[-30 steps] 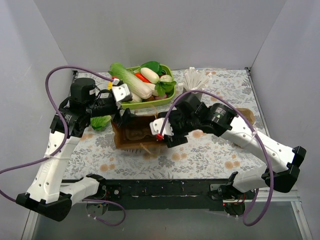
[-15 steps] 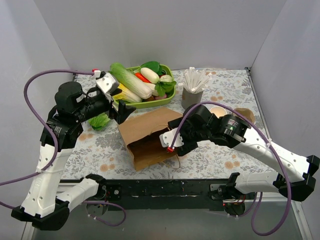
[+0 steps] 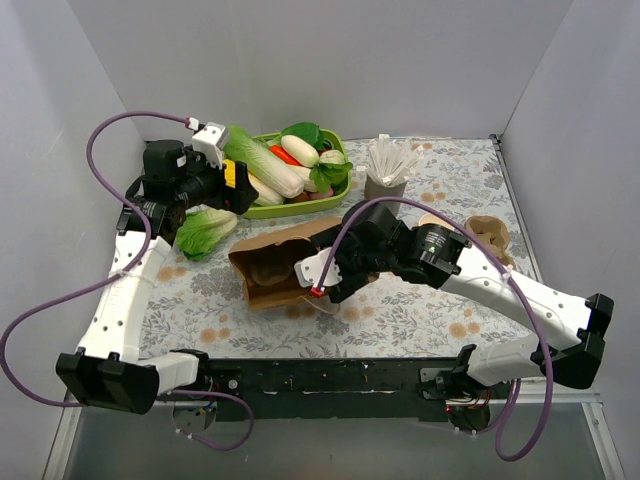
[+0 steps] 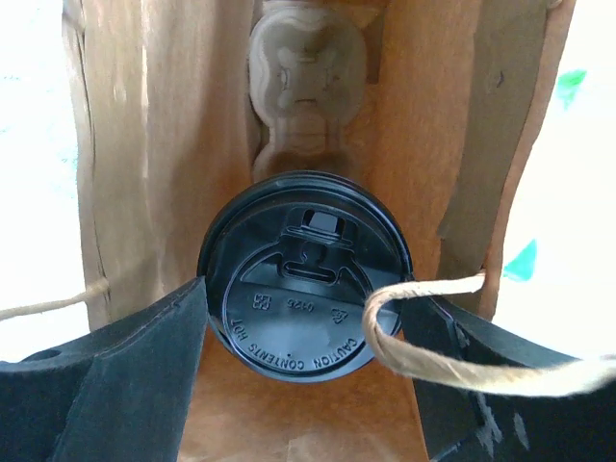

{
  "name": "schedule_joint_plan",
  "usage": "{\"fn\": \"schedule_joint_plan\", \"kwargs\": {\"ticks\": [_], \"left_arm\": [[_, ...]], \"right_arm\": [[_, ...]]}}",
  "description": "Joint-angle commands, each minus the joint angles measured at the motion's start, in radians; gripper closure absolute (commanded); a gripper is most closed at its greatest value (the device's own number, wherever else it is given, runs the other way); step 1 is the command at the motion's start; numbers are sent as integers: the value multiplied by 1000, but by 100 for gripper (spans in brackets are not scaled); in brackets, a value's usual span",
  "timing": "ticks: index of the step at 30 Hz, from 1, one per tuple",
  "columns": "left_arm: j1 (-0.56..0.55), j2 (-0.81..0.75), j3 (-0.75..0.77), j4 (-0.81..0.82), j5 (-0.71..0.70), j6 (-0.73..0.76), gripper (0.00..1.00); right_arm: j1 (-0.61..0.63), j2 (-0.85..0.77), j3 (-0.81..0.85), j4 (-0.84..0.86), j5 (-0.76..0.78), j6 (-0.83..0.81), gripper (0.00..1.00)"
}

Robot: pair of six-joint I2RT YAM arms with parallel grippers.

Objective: Pack the takeout coffee

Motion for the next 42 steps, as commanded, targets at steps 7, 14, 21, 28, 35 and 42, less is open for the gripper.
{"fn": "schedule_joint_plan", "kwargs": {"ticks": [7,14,21,28,35,42], "left_arm": [[42,57,11,-31,142,-48,11],[42,91,37,-44,262,-55,11],[42,85,13,-34,299,-60,12],[42,82,-10,-3,308,-83,12],[42,86,-27,28,346,-97,13],[42,91,-32,25,363,-94,13]], "right_arm": [[5,-91,-47,280,93,29,99],[5,-169,-159,314,96,-37,99],[5,-82,-102,212,-5,-46,99],[37,-45,-105,296,44,-143,99],[59,-103,-225,569,205,-209,99],[66,-98,-216,563,205,-195,99]]}}
